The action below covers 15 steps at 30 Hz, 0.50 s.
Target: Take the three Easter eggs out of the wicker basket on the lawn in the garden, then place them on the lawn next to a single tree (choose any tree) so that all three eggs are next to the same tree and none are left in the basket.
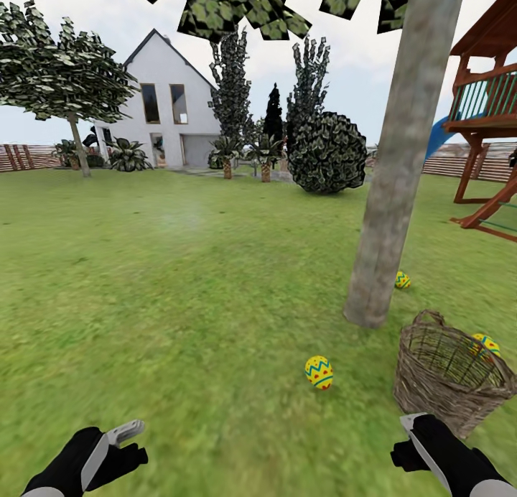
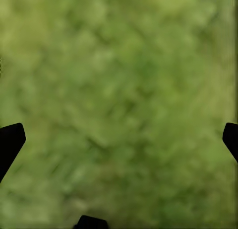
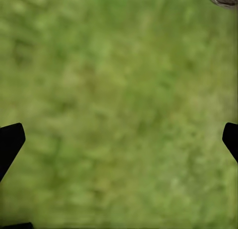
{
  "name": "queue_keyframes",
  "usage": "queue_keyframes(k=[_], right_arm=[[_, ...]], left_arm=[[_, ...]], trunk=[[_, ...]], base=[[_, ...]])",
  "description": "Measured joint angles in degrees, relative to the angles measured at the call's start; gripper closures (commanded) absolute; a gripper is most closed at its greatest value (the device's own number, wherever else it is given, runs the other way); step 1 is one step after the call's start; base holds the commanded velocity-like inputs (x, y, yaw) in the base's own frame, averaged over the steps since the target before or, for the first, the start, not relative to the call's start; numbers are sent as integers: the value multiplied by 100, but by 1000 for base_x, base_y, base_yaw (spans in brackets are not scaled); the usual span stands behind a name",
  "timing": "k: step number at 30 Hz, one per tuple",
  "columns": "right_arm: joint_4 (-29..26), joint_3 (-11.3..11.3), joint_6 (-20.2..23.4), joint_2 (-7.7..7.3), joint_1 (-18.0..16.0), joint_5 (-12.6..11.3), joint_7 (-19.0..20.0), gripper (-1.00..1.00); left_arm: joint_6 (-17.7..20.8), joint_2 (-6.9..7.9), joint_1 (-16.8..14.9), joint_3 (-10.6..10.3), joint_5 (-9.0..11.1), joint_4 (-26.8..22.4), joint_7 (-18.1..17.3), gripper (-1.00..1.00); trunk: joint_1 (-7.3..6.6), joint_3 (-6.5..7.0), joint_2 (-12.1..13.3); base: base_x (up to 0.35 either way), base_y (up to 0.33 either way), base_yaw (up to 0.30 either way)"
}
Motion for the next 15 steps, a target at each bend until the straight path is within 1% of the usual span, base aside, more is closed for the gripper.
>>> queue_keyframes(k=[15], right_arm=[[-1,0,17,0,-2,-14,12,-100]], left_arm=[[0,-8,-3,-3,-8,5,-5,-100]], trunk=[[-330,295,602]], base=[[0,0,0]])
